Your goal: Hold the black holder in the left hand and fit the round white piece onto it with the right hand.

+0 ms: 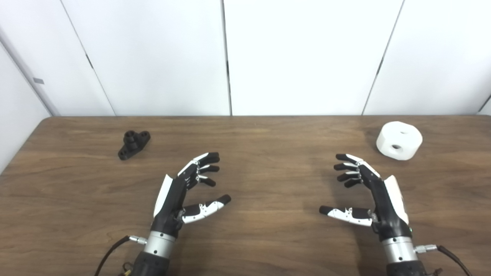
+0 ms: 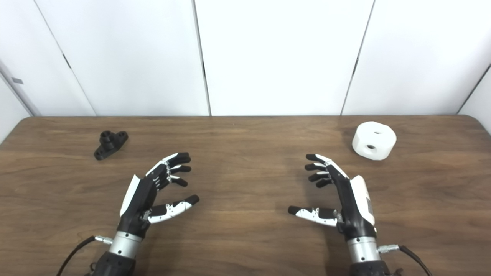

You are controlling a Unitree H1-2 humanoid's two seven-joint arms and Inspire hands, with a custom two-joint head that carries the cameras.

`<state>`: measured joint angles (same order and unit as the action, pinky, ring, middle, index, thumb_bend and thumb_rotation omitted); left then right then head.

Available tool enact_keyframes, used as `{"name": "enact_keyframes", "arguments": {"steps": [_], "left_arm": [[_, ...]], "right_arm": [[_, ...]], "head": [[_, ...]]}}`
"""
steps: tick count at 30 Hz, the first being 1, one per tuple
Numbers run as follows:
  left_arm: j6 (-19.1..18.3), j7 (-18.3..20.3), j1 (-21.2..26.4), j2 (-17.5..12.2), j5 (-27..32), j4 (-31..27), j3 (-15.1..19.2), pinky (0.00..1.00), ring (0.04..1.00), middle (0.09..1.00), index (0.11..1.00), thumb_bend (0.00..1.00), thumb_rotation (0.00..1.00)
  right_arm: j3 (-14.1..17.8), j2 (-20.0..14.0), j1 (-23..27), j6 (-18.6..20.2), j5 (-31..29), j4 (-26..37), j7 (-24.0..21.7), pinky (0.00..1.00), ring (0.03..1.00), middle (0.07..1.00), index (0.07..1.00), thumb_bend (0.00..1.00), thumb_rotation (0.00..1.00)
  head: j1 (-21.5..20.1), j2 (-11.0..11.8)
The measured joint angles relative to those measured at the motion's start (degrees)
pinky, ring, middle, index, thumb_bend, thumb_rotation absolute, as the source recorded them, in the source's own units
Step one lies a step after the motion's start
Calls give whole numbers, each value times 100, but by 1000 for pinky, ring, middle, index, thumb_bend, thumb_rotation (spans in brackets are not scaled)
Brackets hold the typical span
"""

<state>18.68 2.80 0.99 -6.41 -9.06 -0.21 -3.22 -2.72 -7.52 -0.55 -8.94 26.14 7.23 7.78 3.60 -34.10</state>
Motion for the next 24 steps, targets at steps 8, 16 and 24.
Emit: {"name": "enact_keyframes", "arguments": {"steps": [8,16,24], "left_arm": [[0,9,3,-6,23,6,-5,566,750,811,822,651,0],[-28,11,14,40,41,24,-74,591,774,828,863,649,0],[25,-272,330,415,-281,461,-257,609,760,809,850,674,25]], "right_arm": [[1,0,1,-2,-11,0,-11,532,607,691,751,717,6],[59,-97,2,-140,-134,-57,-11,503,603,686,749,729,0],[304,-386,16,-407,-378,-353,33,545,613,700,763,707,0]], "head": [[70,-18],[1773,377],[2531,861]]}}
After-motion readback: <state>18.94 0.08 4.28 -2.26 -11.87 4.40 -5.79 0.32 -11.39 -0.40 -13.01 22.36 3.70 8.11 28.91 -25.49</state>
